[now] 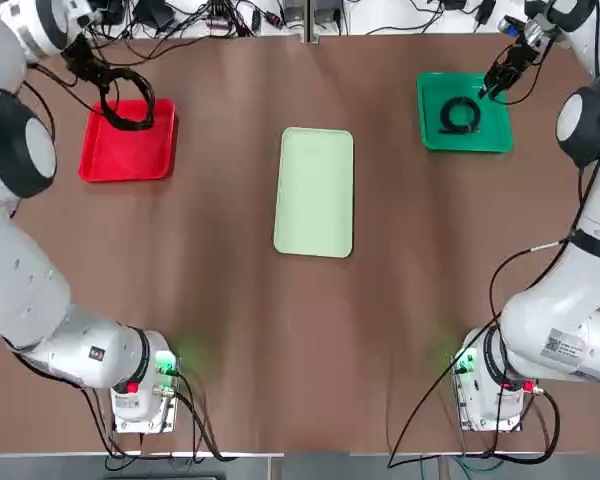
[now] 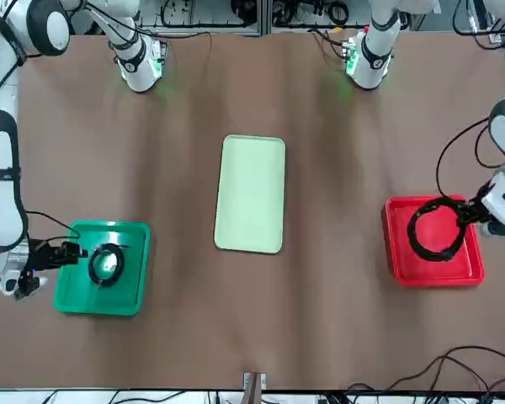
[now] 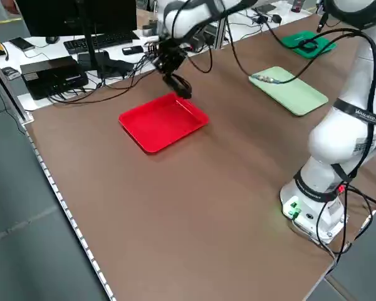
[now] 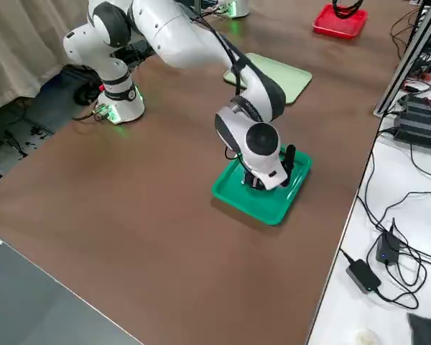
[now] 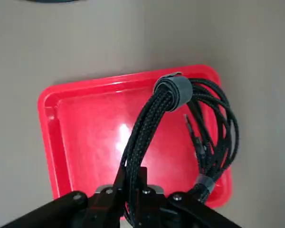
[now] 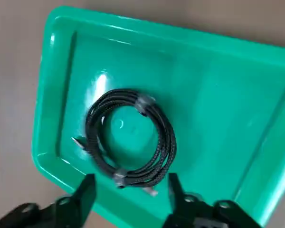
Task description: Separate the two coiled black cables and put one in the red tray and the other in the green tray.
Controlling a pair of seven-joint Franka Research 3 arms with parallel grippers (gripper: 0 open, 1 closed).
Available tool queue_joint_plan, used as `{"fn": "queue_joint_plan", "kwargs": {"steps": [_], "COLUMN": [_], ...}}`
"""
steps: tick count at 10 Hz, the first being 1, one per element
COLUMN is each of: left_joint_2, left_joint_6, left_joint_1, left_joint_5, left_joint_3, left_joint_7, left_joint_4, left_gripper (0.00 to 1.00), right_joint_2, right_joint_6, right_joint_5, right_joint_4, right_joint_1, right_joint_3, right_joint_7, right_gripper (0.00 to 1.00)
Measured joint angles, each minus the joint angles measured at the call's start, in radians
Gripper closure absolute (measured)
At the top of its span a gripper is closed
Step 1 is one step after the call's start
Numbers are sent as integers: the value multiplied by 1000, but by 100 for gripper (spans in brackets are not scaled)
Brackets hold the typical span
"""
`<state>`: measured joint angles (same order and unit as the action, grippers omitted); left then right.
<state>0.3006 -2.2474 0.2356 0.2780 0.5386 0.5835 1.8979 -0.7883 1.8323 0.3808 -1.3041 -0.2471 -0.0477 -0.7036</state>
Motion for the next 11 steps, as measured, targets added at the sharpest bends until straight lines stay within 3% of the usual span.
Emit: {"fn": "queue_joint_plan", "kwargs": {"steps": [1,2,4,7,10,11], "left_joint_2": [40,79,135,145,68,10], "left_joint_6": [-11,-17,-25,-25,4,42], "left_joint_1": [-36,-62,-68,-69,-84,-86], "left_joint_5": [81,138,194,197,113,36], "left_joint_3": [1,2,0,2,2,-23], "left_joint_7": [111,190,242,253,192,98], "left_joint_4": [-1,-3,-18,-46,-66,-66], "left_gripper": [89,89,87,43,0,0], "right_joint_2": [0,3,38,209,389,447], "right_joint_6": [1,1,1,-135,-358,-433], "right_joint_5": [-17,-31,-53,-193,-207,-222], "right_joint_4": [8,18,40,57,61,61], "right_joint_1": [0,-1,1,28,66,83], "right_joint_3": [-6,-14,-18,-14,-13,-13], "right_joint_7": [0,0,18,184,339,368], "right_gripper": [7,0,0,0,0,0]}}
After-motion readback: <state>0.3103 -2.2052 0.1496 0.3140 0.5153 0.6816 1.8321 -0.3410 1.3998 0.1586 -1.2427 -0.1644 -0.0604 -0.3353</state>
